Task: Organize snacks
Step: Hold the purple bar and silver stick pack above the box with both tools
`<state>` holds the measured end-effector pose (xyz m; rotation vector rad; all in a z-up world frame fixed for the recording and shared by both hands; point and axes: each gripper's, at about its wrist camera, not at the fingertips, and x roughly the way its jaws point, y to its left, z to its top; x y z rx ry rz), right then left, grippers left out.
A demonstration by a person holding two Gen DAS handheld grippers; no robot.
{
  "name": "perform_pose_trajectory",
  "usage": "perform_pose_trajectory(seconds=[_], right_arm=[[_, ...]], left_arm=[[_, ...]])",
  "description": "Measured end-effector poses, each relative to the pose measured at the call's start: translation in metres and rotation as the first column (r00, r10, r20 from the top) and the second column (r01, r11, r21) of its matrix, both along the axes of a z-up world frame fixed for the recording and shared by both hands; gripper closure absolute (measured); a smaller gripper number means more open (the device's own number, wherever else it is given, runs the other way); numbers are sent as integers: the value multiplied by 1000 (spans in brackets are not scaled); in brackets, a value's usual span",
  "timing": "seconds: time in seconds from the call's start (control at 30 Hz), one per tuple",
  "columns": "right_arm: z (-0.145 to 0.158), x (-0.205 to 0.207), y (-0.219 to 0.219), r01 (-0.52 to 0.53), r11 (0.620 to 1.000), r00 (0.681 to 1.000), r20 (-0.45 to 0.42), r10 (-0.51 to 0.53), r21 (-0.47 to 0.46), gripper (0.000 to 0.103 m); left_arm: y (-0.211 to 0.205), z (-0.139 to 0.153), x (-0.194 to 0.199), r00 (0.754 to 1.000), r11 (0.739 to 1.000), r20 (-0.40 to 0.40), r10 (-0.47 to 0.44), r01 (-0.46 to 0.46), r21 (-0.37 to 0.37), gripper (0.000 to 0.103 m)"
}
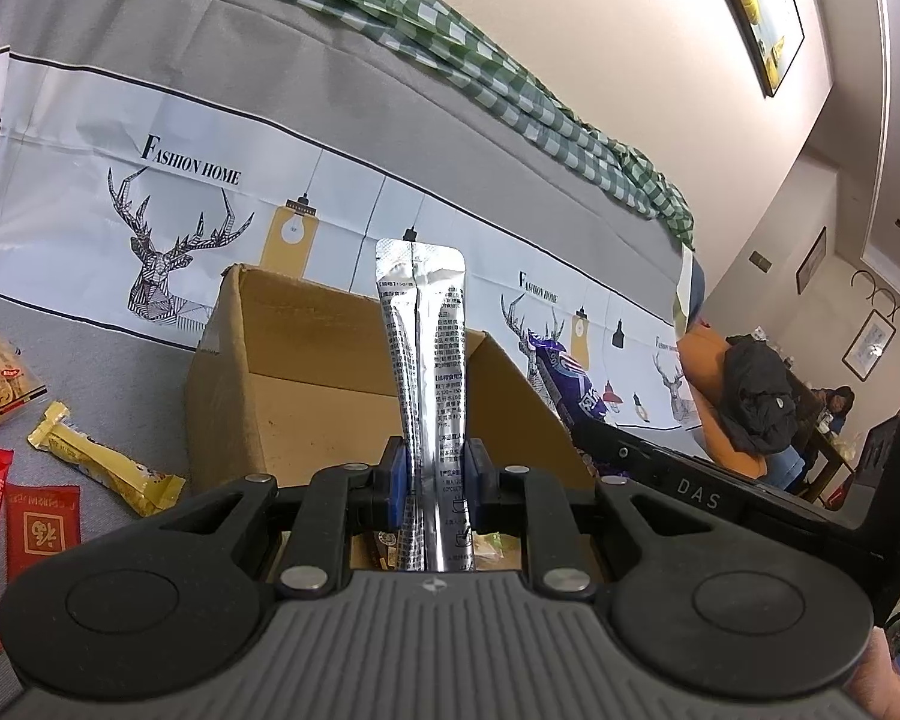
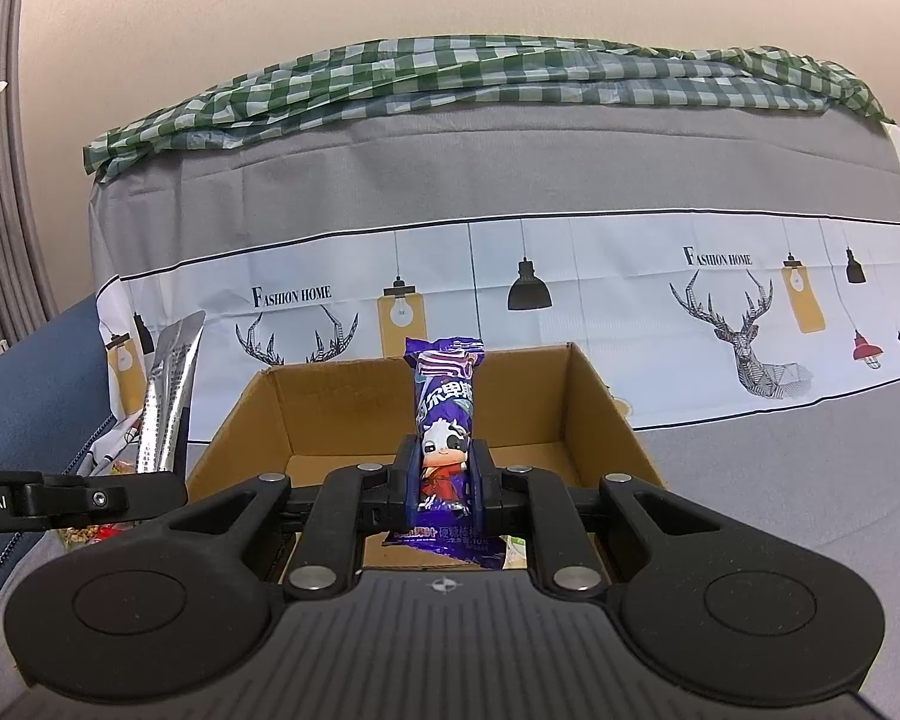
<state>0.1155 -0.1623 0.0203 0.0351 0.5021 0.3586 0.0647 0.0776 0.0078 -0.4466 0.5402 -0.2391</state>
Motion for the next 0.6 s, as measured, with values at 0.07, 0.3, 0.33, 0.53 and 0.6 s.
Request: perform_pose_trajectory(seconds=[0.07,0.3,0.33,0.53,0.6], right_arm=[[0,0,0,0,1000,1000,1,0,0,87],[-1,1,1,2,1000,1000,1,-2,-2,87],[-1,0,1,3,1000,1000,1,-3,-3,87],[-1,0,1,6,1000,1000,2,-6,-2,87],[-1,0,2,6,1000,1000,-2,-6,-2,87]], left_arm=[[0,0,0,1000,1000,1,0,0,0,82],[-1,0,0,1000,1000,3,-2,2,-1,82],[-1,-1,-1,1000,1000,3,-3,3,-1,82],[-5,-1,1,1000,1000,3,-9,9,-4,82],[-7,0,1,1000,1000,6,-14,14,-3,82]])
